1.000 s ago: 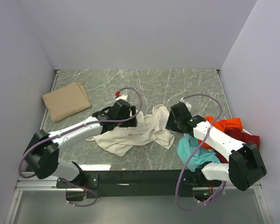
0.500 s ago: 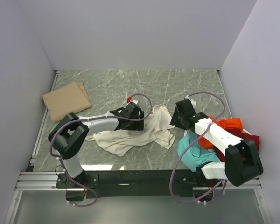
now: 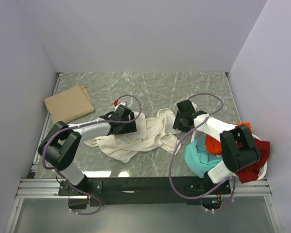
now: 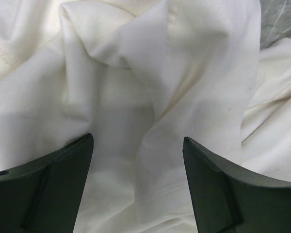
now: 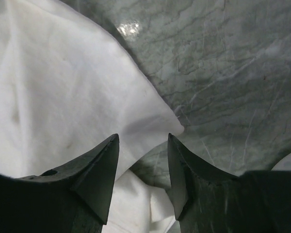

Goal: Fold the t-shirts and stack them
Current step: Flatten the tshirt out

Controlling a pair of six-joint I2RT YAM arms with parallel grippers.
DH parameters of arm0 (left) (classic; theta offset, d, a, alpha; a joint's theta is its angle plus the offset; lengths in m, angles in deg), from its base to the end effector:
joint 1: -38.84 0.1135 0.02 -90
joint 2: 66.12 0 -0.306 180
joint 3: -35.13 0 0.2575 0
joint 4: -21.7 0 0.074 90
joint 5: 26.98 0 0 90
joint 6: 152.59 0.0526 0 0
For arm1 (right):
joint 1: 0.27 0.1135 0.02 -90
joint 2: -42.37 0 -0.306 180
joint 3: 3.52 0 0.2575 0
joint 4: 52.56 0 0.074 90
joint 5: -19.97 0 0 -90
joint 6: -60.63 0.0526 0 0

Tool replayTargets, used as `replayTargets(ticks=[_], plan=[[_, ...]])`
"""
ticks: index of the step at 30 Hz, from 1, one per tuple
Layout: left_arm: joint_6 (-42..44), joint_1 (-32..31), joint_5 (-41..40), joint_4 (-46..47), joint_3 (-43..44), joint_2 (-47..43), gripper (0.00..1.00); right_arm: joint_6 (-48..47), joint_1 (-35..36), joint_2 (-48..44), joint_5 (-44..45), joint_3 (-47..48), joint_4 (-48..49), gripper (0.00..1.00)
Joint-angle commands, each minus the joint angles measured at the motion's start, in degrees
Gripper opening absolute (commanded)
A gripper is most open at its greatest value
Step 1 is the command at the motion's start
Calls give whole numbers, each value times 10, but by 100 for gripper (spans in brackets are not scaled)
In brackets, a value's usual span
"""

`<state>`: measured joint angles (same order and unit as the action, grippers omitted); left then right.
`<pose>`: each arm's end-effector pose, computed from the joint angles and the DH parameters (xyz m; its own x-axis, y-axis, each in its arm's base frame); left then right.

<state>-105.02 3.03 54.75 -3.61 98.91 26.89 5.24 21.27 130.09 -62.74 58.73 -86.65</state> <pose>0.2752 -0.1892 0.1907 -0.8325 -0.2226 -0.5072 -0.0682 0.9499 -0.3049 0.2854 0.1055 0.1997 -0.8329 0.2769 -0.4791 0.2050 0.9586 0.1977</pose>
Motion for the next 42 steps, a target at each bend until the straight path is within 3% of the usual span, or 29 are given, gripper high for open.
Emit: replayTargets(ticks=[1,10,20,23,27,33,36,38,42], plan=[[-4,0,-21,-6,-4,-24,81,-2,-3,19,13,27,-6,51],[12,0,-15,31,-3,-63,81,0,-12,5,60,25,-26,51],[24,2,4,43,25,30,75,0,-28,48,55,39,-6,47],[25,2,4,45,29,38,67,-1,-33,61,45,40,-6,43],[24,7,4,48,27,44,48,2,-33,65,34,37,-7,40],[14,32,21,64,-3,42,9,11,-33,59,9,15,5,30],[13,48,18,65,-20,29,1,14,-33,56,-3,14,6,15],[16,55,12,62,-31,12,1,13,-32,54,-4,18,2,4],[21,72,-6,51,-47,-16,1,7,-31,43,-5,28,-13,0]])
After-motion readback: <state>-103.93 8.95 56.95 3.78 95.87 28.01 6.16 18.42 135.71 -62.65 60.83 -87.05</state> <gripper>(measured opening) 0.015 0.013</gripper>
